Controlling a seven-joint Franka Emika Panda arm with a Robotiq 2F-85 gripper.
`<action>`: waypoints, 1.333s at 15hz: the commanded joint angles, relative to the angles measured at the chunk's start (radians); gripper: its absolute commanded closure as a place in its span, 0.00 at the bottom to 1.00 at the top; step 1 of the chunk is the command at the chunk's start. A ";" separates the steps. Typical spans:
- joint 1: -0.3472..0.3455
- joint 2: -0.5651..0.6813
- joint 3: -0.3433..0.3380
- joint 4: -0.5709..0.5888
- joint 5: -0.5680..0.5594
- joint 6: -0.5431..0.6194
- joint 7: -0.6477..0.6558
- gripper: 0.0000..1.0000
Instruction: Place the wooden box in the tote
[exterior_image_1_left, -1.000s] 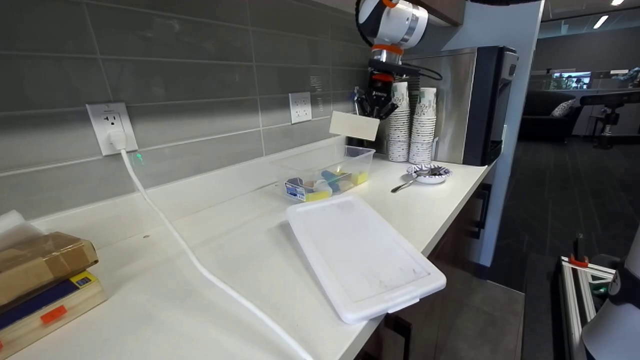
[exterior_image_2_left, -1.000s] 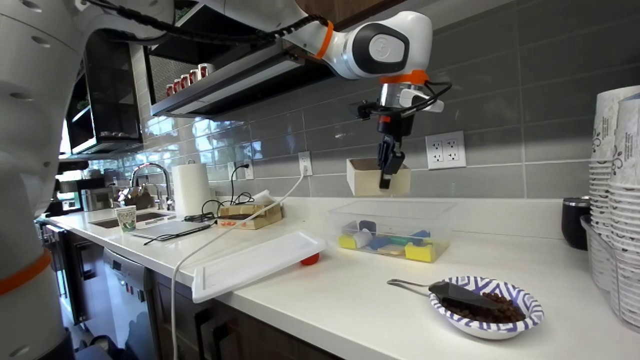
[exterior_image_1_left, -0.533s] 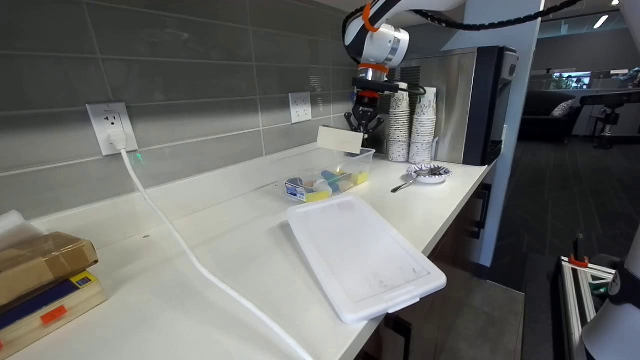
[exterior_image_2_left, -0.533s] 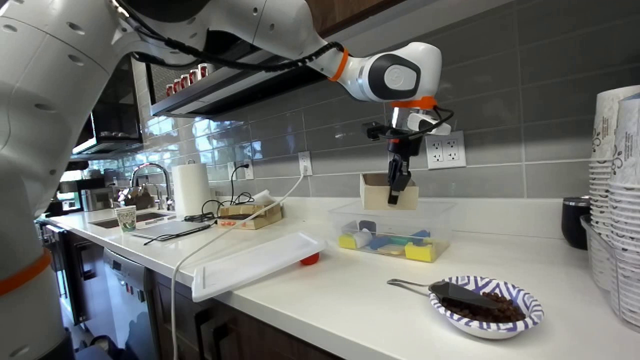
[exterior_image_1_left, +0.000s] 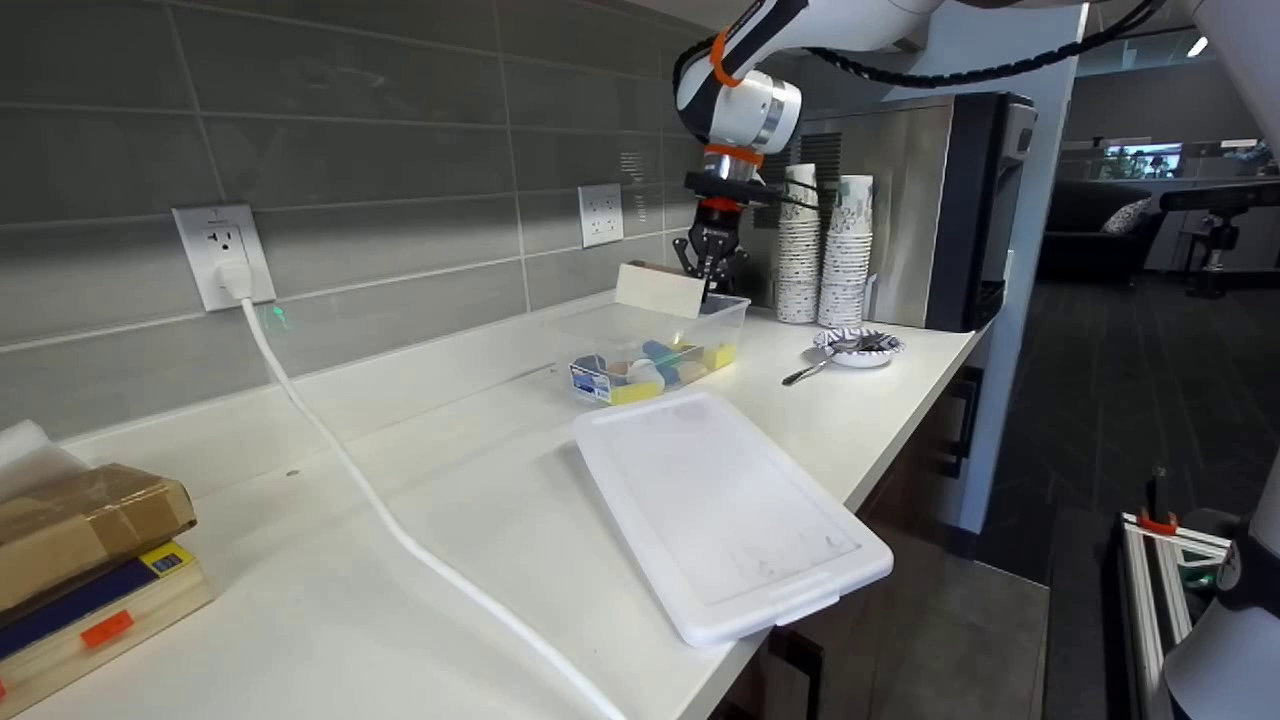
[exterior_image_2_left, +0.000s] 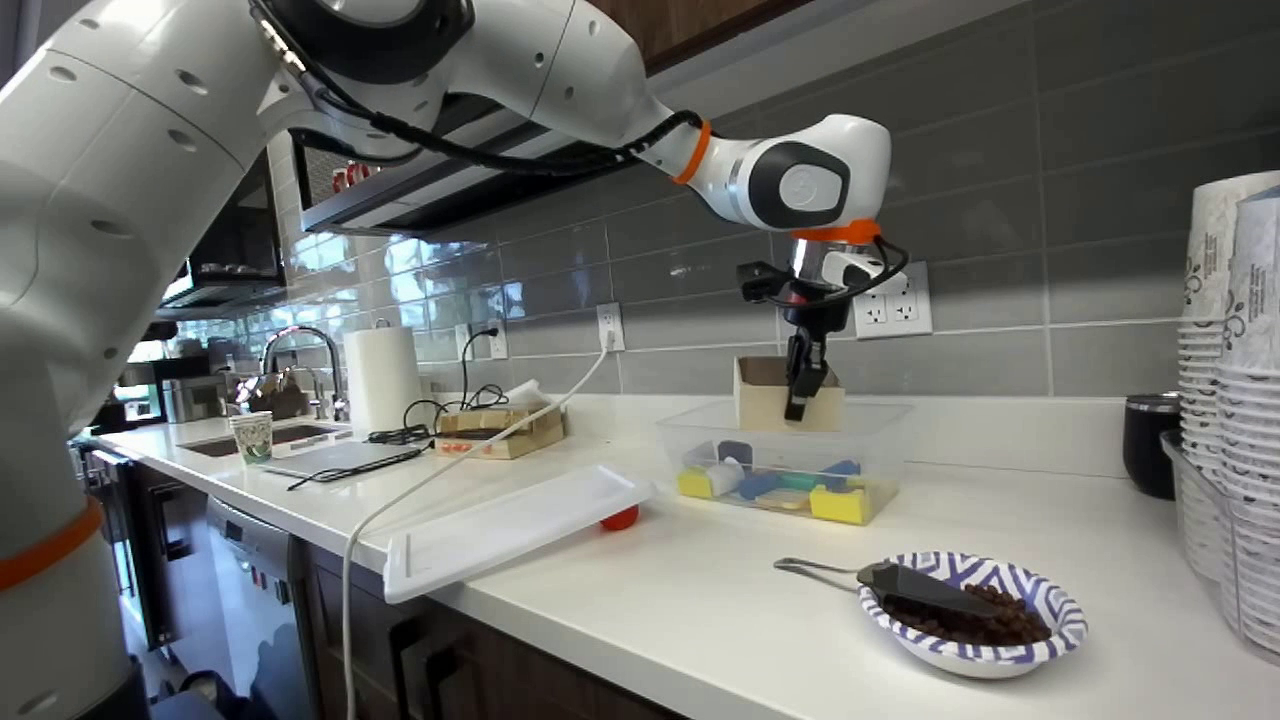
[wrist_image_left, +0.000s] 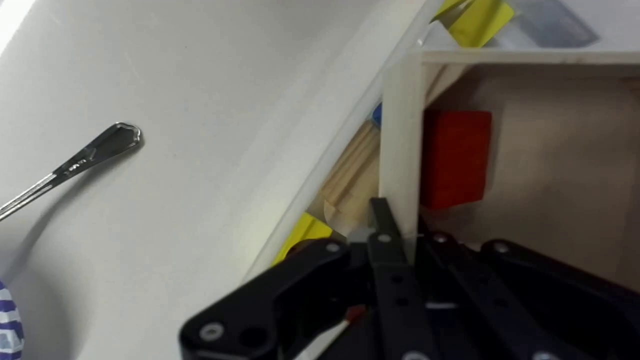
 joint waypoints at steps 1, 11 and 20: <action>-0.012 0.042 0.019 0.045 0.036 0.017 0.039 0.98; -0.003 0.095 0.031 0.032 0.043 0.074 0.124 0.94; 0.001 0.037 0.029 -0.034 0.046 0.117 0.126 0.15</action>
